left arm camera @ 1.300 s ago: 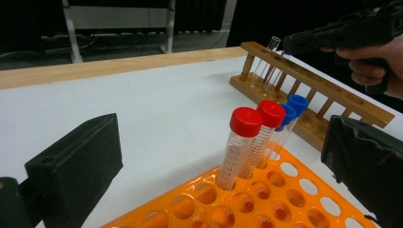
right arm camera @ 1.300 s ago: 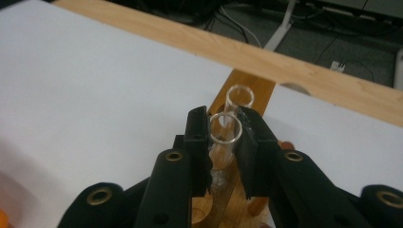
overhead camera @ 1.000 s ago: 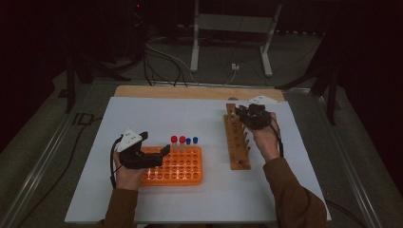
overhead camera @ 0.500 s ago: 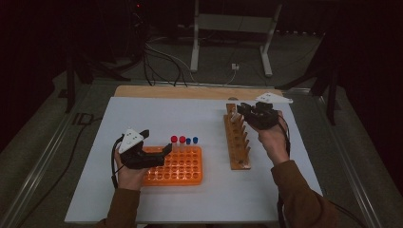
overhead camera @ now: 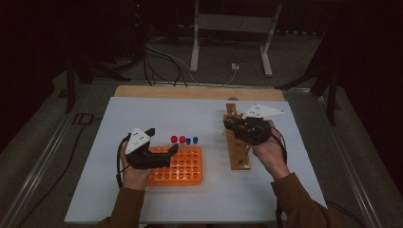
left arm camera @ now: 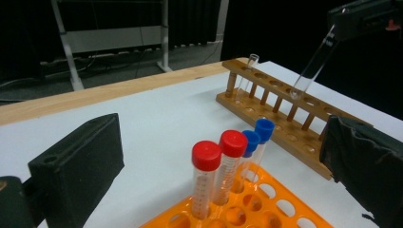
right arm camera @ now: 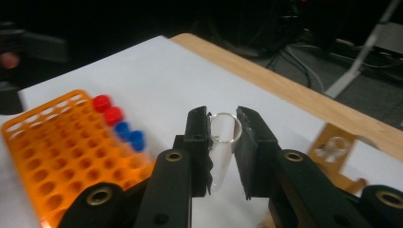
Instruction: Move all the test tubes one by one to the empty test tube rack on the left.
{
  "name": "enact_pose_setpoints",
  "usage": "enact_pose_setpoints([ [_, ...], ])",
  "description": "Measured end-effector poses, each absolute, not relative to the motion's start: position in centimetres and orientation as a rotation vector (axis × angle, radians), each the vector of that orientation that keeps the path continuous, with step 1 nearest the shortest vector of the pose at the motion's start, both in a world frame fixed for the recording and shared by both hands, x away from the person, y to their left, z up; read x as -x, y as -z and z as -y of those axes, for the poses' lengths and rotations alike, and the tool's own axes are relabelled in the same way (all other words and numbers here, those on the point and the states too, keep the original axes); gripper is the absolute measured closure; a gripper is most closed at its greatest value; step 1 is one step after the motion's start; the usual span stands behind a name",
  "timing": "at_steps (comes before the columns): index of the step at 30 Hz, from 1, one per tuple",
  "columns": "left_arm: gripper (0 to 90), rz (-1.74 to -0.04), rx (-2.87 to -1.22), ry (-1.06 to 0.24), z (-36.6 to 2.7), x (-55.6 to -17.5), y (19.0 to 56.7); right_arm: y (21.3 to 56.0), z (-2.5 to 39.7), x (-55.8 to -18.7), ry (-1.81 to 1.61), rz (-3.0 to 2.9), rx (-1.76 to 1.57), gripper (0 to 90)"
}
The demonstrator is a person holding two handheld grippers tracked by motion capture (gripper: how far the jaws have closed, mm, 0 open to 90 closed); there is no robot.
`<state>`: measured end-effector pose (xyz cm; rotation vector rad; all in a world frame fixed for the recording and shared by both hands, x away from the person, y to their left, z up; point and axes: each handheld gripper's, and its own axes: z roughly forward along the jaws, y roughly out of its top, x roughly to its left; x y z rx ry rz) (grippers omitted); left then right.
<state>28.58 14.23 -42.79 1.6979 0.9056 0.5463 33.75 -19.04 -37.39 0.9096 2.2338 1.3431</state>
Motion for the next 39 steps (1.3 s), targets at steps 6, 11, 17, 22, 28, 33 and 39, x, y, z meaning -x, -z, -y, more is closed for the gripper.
enact_pose_setpoints([
  [6, 1.6, -0.882, -1.706, -0.54, -13.5, -28.4, 42.6, 37.3, 17.4, -32.4, -1.373, -2.303, -0.841, 76.3],
  [11, 1.5, -0.846, -1.741, -0.509, -12.3, -28.3, 42.5, 37.1, 16.0, -31.6, -1.398, -2.353, -0.8, 76.2],
  [17, 1.5, -0.781, -1.796, -0.468, -10.9, -28.1, 42.3, 37.3, 14.3, -31.1, -1.413, -2.416, -0.766, 76.1],
  [22, 7.3, -0.755, -1.829, -0.464, -9.8, -27.9, 42.5, 37.4, 12.9, -30.8, -1.42, -2.455, -0.738, 76.1],
  [28, 44.9, -0.713, -1.856, -0.438, -9.5, -27.7, 42.8, 37.5, 11.6, -30.5, -1.421, -2.487, -0.71, 76.0],
  [33, 64.2, -0.686, -1.859, -0.418, -9.5, -27.6, 42.9, 37.8, 11.0, -30.5, -1.417, -2.502, -0.7, 76.1],
  [39, 75.3, -0.664, -1.878, -0.41, -9.3, -27.6, 43.0, 38.0, 10.9, -30.7, -1.418, -2.506, -0.707, 76.1],
])
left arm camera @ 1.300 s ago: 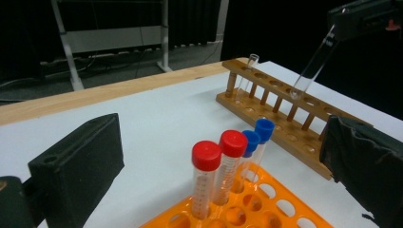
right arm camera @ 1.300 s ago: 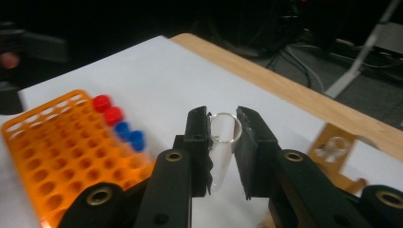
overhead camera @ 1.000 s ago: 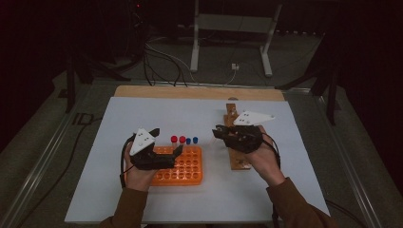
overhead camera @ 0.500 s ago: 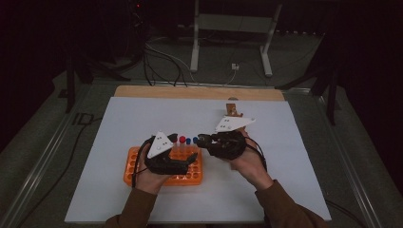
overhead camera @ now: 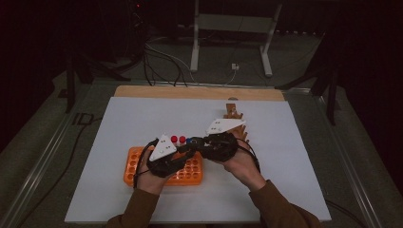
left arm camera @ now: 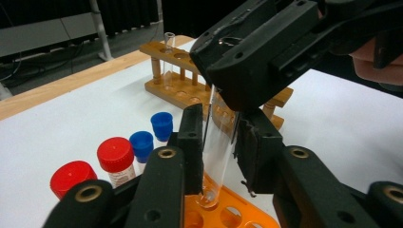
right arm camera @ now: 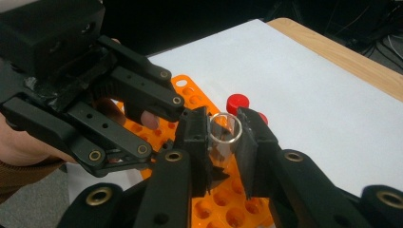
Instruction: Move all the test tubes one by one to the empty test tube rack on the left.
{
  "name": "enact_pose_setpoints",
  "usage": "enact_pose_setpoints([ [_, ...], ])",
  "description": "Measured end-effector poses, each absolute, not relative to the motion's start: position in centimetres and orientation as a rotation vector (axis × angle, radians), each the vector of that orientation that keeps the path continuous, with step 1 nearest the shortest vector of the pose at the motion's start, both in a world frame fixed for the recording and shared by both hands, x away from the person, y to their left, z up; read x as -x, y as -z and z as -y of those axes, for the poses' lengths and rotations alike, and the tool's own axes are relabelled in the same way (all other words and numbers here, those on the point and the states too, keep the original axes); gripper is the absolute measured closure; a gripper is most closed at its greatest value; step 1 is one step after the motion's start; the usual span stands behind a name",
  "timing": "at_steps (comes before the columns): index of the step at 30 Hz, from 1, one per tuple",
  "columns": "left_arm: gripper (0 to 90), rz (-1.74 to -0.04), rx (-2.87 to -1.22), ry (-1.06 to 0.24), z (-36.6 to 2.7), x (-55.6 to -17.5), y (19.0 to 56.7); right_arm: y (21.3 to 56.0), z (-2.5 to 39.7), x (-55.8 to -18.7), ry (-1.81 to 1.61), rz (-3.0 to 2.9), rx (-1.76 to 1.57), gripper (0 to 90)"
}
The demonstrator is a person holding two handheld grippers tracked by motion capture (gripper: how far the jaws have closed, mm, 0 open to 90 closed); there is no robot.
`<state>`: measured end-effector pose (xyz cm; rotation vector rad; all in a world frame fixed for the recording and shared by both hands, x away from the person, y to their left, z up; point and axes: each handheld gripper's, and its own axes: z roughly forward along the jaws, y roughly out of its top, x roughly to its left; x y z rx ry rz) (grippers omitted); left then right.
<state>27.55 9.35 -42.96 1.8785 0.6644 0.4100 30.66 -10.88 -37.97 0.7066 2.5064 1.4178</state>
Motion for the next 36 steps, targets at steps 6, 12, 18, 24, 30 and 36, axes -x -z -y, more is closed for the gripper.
enact_pose_setpoints([
  [6, 76.7, -0.672, -1.877, -0.418, -9.3, -27.6, 43.0, 38.1, 11.1, -30.7, -1.424, -2.496, -0.708, 72.5],
  [12, 76.7, -0.711, -1.859, -0.425, -10.0, -27.9, 43.3, 37.8, 11.9, -30.9, -1.471, -2.457, -0.724, 57.7],
  [18, 76.6, -0.745, -1.839, -0.434, -10.6, -28.1, 43.4, 38.0, 12.9, -31.2, -1.487, -2.415, -0.766, 45.7],
  [24, 76.6, -0.768, -1.826, -0.45, -11.3, -28.1, 43.2, 38.8, 13.8, -31.4, -1.449, -2.375, -0.821, 34.6],
  [30, 76.6, -0.789, -1.796, -0.469, -11.9, -28.2, 43.1, 39.3, 14.8, -31.5, -1.41, -2.311, -0.874, 22.2],
  [36, 76.6, -0.82, -1.767, -0.495, -12.6, -28.3, 43.1, 39.9, 15.8, -31.7, -1.394, -2.269, -0.925, 12.6],
])
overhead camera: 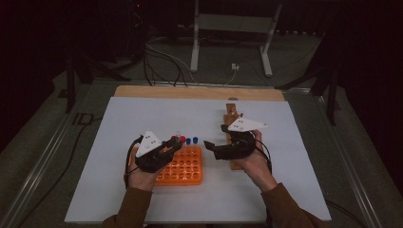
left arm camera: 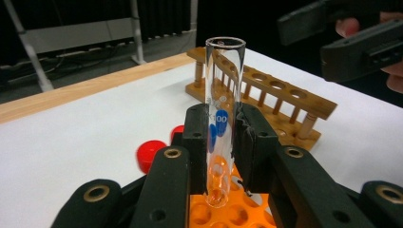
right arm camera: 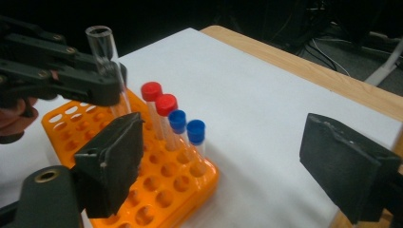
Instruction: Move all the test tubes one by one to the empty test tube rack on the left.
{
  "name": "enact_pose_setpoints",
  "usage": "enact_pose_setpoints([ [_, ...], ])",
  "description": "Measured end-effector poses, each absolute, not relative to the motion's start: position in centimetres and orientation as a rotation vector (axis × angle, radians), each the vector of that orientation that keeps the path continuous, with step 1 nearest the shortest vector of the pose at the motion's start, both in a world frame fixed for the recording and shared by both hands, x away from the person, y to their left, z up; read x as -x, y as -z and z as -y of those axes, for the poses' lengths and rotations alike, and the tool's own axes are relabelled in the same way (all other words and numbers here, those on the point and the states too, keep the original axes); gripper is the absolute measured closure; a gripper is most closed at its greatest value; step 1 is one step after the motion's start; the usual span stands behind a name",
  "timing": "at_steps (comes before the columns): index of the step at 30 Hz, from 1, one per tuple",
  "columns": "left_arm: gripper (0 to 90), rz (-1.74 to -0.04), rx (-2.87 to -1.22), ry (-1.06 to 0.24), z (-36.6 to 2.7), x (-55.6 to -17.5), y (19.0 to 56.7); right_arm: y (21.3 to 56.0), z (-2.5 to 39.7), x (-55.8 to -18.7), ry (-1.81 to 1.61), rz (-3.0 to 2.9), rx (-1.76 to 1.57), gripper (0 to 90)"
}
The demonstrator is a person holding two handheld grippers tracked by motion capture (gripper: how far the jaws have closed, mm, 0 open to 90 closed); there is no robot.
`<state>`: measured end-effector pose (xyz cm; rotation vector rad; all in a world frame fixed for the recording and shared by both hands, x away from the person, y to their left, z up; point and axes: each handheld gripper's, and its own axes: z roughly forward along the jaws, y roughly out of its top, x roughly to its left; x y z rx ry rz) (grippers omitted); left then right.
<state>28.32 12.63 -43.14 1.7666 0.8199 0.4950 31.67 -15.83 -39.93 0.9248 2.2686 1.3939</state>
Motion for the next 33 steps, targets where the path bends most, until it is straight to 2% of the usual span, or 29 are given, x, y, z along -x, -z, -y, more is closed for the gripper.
enact_pose_setpoints([
  [5, 76.5, -0.86, -1.739, -0.513, -13.3, -28.5, 43.2, 40.4, 16.5, -31.7, -1.384, -2.259, -0.956, 4.6],
  [10, 76.5, -0.891, -1.724, -0.549, -13.8, -28.7, 43.5, 40.8, 17.3, -31.6, -1.367, -2.252, -0.974, 0.5],
  [19, 76.5, -0.971, -1.7, -0.592, -14.3, -29.3, 44.9, 41.3, 18.5, -31.3, -1.356, -2.216, -1.002, 0.1],
  [33, 76.4, -1.11, -1.798, -0.529, -14.0, -31.0, 47.0, 41.7, 18.9, -31.1, -1.363, -2.23, -0.998, 0.1],
])
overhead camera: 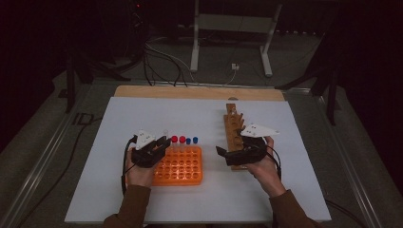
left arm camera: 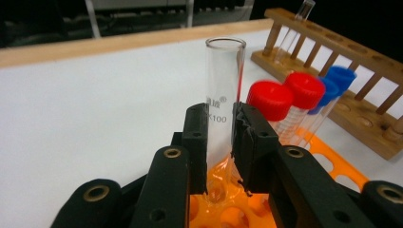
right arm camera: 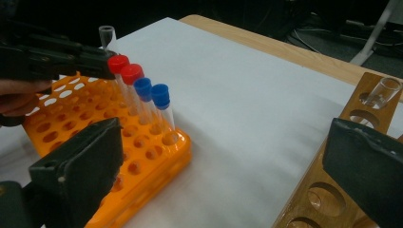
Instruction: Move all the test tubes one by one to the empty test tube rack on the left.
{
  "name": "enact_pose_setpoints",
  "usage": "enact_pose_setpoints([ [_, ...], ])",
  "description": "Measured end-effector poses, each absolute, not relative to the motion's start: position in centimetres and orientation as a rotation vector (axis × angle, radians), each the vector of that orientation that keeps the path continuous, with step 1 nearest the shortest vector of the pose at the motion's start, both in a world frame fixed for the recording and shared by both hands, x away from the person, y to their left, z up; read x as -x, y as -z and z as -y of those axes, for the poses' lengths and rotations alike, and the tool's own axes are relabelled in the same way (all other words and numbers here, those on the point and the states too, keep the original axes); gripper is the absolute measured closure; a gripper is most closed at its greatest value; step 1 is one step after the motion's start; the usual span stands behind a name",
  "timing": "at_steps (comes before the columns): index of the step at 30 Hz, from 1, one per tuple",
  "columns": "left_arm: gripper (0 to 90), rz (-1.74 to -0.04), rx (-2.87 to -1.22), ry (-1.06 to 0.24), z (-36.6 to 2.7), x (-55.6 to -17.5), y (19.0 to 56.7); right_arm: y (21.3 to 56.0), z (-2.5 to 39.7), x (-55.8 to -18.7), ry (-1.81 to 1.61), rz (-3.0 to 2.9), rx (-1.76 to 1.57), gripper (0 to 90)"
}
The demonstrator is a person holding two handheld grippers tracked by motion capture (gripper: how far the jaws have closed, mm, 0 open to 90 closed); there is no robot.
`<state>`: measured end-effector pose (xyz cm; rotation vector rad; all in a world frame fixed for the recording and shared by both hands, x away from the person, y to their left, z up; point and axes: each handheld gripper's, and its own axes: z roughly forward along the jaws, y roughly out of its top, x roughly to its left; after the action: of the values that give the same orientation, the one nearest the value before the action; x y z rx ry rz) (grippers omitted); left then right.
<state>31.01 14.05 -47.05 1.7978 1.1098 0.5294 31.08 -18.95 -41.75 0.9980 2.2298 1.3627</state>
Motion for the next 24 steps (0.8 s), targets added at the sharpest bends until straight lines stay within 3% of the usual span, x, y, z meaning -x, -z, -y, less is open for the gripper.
enact_pose_setpoints([
  [7, 76.7, -1.157, -1.913, -0.496, -13.5, -31.4, 47.62, 41.96, 18.97, -31.08, -1.362, -2.24, -0.991, 0.1],
  [24, 77.4, -1.174, -2.01, -0.477, -13.41, -31.33, 48.07, 42.18, 19.08, -31.3, -1.354, -2.245, -0.998, 0.2],
])
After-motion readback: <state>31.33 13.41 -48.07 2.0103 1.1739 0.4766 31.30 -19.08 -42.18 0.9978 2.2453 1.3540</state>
